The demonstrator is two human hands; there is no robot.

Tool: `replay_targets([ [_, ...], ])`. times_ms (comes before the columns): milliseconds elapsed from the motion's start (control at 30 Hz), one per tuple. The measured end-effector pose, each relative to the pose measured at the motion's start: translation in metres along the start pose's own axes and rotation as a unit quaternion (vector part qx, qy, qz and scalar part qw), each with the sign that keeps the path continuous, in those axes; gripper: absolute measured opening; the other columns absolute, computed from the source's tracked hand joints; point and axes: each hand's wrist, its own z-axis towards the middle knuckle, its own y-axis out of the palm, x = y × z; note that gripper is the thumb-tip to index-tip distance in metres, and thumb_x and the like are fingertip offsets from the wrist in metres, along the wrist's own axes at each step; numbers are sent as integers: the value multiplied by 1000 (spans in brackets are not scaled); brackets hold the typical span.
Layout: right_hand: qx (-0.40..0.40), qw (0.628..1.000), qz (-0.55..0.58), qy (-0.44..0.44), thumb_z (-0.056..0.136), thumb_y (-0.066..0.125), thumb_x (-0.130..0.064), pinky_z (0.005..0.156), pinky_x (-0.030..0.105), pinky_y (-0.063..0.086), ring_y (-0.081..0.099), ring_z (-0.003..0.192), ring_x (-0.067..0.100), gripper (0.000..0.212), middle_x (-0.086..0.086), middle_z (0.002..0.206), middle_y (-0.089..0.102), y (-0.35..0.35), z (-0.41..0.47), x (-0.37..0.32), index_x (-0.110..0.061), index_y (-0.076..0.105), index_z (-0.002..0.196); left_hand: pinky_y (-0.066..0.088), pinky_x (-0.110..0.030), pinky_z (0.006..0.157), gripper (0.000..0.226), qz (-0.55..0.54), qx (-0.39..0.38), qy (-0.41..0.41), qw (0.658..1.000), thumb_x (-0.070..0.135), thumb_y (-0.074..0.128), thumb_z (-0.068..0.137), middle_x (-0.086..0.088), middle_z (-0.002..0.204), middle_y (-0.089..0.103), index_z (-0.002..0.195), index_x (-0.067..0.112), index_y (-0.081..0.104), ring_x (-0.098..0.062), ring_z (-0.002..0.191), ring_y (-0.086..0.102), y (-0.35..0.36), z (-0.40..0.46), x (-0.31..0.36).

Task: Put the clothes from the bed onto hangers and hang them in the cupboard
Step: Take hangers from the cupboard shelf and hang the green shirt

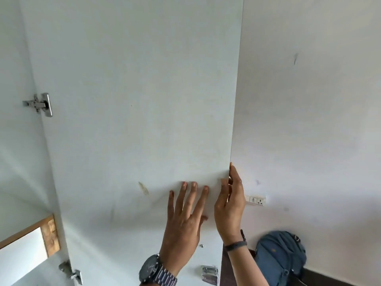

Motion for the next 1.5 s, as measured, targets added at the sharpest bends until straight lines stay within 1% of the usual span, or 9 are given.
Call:
replay_targets([
  [100, 20, 999, -20, -26, 102, 31, -26, 104, 7, 30, 46, 123, 4, 43, -1, 124, 49, 6, -2, 2, 1, 44, 133, 24, -54, 112, 87, -4, 3, 1, 1000, 21, 68, 83, -4, 155, 21, 152, 23, 14, -26, 146, 15, -3, 2, -2],
  [200, 25, 998, -24, -48, 103, 32, -20, 111, 19, 30, 40, 131, 14, 38, 17, 132, 47, 4, -4, 2, -2, 42, 134, 27, -49, 111, 69, -33, 29, -20, 999, 16, 56, 90, 1, 153, 26, 149, 20, 21, -19, 145, 19, -7, 3, 1],
  [333, -4, 981, -117, -157, 94, 41, 3, 118, 38, 22, 26, 142, 17, 42, 11, 141, 36, 5, -16, -5, -5, 39, 135, 38, -34, 107, 50, -122, 113, -78, 983, 10, 44, 93, 2, 139, 49, 141, 17, 34, -13, 134, 41, -21, 9, 8],
  [467, -72, 971, -68, -219, 102, 29, -4, 119, 38, 22, 19, 146, 15, 33, 12, 141, 37, 15, -33, -21, -3, 41, 133, 37, -20, 105, 47, -190, 164, -172, 953, 16, 40, 95, 10, 132, 52, 141, 22, 34, -5, 126, 48, -44, 7, 11],
  [767, -242, 952, 185, -20, 94, 35, -12, 109, 24, 35, 37, 134, 10, 46, 1, 142, 44, 79, -108, -92, -17, 38, 139, 41, -19, 102, 43, -94, 229, -332, 910, 21, 43, 94, 11, 133, 54, 135, 34, 36, -1, 124, 49, -127, -63, -39],
  [1100, -412, 845, 324, 110, 92, 42, -23, 105, 44, 44, 54, 121, 18, 39, -12, 133, 52, 190, -236, -257, -19, 53, 130, 38, -7, 97, 43, 30, 264, -462, 846, 21, 50, 96, 29, 127, 48, 128, 45, 35, 9, 117, 49, -273, -188, -148],
  [1333, -534, 722, 413, 154, 94, 51, -4, 94, 15, 45, 53, 107, -5, 36, -15, 124, 54, 275, -330, -400, -23, 56, 124, 42, -10, 82, 49, 84, 233, -566, 787, 24, 51, 96, 14, 122, 51, 138, 38, 30, -4, 111, 52, -405, -292, -232],
  [1400, -557, 695, 425, 159, 94, 51, -3, 87, 3, 41, 50, 106, -12, 34, -11, 124, 56, 295, -355, -439, -22, 56, 122, 43, -15, 87, 48, 101, 226, -583, 774, 24, 51, 96, 12, 122, 51, 138, 37, 30, -6, 111, 53, -441, -317, -250],
  [1500, -605, 656, 416, 175, 93, 52, -2, 77, -3, 38, 51, 105, -3, 33, -5, 123, 58, 318, -386, -481, -16, 56, 122, 43, -22, 89, 49, 125, 232, -613, 745, 23, 51, 95, 9, 123, 52, 140, 32, 32, -7, 109, 53, -483, -348, -271],
])
